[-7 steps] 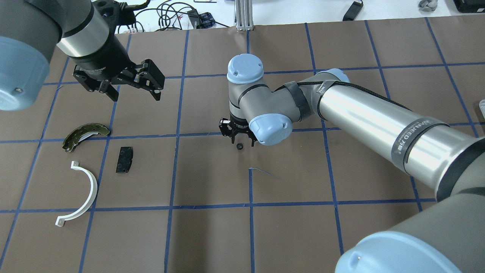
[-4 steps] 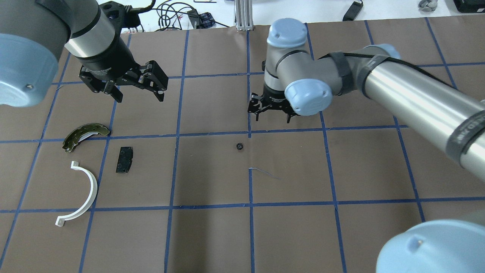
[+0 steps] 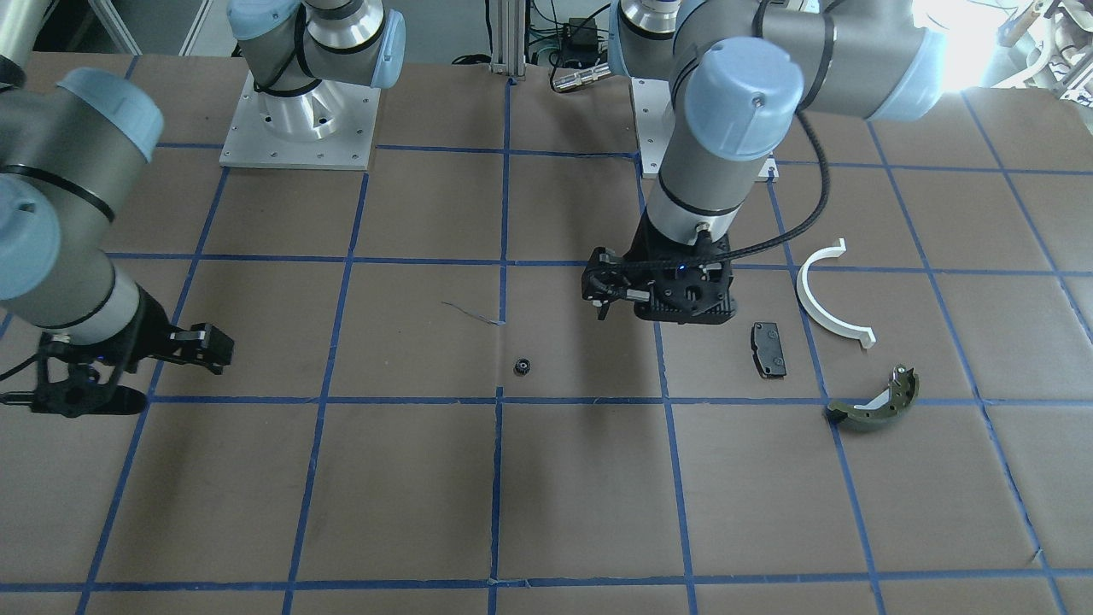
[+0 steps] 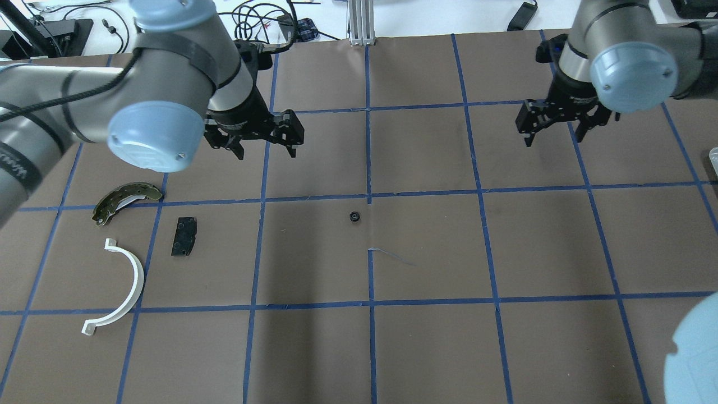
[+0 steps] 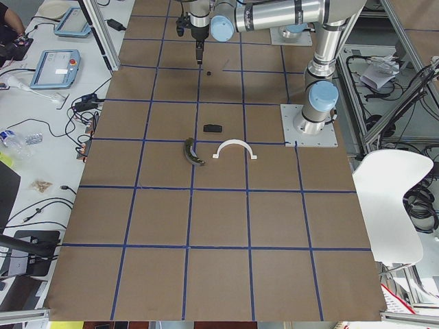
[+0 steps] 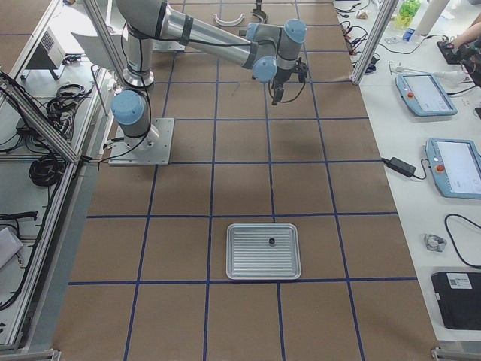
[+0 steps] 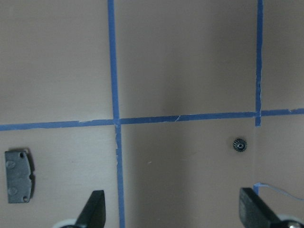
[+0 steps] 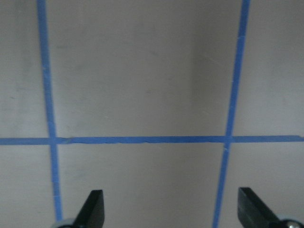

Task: Place bearing gear from tray to pile

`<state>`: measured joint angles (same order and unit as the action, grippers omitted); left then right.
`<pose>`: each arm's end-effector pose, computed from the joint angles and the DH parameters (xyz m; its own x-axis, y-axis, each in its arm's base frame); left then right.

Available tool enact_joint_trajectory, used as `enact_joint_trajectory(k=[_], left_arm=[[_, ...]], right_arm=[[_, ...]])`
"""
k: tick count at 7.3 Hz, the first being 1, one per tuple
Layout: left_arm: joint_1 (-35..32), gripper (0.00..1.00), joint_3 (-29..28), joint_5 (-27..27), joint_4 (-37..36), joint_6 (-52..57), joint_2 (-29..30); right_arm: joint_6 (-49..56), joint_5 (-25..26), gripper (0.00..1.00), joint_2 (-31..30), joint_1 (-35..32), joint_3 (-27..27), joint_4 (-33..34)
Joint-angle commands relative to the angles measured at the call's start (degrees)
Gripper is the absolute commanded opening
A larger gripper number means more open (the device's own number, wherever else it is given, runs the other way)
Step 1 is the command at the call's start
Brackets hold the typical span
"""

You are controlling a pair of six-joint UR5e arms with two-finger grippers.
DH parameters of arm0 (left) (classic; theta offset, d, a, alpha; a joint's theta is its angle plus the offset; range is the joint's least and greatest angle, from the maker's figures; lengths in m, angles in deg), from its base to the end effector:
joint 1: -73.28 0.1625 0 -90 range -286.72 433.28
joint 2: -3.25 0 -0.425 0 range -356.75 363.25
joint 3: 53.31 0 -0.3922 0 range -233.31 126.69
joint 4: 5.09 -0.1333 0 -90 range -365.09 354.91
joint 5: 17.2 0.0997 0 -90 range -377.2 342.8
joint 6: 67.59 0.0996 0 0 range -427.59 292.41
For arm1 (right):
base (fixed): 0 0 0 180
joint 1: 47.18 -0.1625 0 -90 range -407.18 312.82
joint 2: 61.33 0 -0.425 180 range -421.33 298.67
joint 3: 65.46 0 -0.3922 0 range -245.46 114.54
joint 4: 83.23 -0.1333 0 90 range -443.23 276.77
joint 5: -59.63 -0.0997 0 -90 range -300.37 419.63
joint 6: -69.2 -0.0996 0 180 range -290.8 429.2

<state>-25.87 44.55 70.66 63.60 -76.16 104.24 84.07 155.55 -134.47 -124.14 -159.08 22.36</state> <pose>-0.2237 -0.5272 0.3578 -0.9990 0.0117 0.0433 0.0101 0.9993 -0.0369 -0.0114 -0.5943 0.3248 -0.9962 -0.0405 0.0774 -0.0319 0.9936 0.1088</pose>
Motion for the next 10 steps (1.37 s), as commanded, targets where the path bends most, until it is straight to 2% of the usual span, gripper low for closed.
enact_joint_trajectory(k=[1, 4, 5, 6, 9, 10], left_arm=[[-4.99, 1.00, 0.93, 0.55, -5.99, -5.93, 6.65], [-8.33, 1.00, 1.28, 0.64, -14.52, -10.41, 15.18], [-10.00, 1.00, 1.37, 0.64, -14.81, -12.33, 16.86], [-11.06, 1.00, 1.72, 0.64, -14.81, -12.09, 17.92], [-11.42, 1.00, 3.47, 0.21, -16.47, -12.27, 18.89], [-11.33, 0.99, 4.61, 0.20, -19.52, -11.57, 18.81]], right_arm=[[17.48, 1.37, 1.00, 0.01, 12.21, 0.02, 1.71], [35.17, 1.20, 1.00, 3.87, 26.64, 0.81, 7.94], [39.05, 0.93, 1.00, 5.97, 30.25, 0.90, 10.57], [42.22, 0.76, 1.00, 9.21, 32.38, 1.43, 14.42], [47.52, -1.44, 0.99, 17.31, 37.13, 8.00, 14.46], [48.22, -1.88, 0.94, 19.41, 37.23, 10.11, 14.37]])
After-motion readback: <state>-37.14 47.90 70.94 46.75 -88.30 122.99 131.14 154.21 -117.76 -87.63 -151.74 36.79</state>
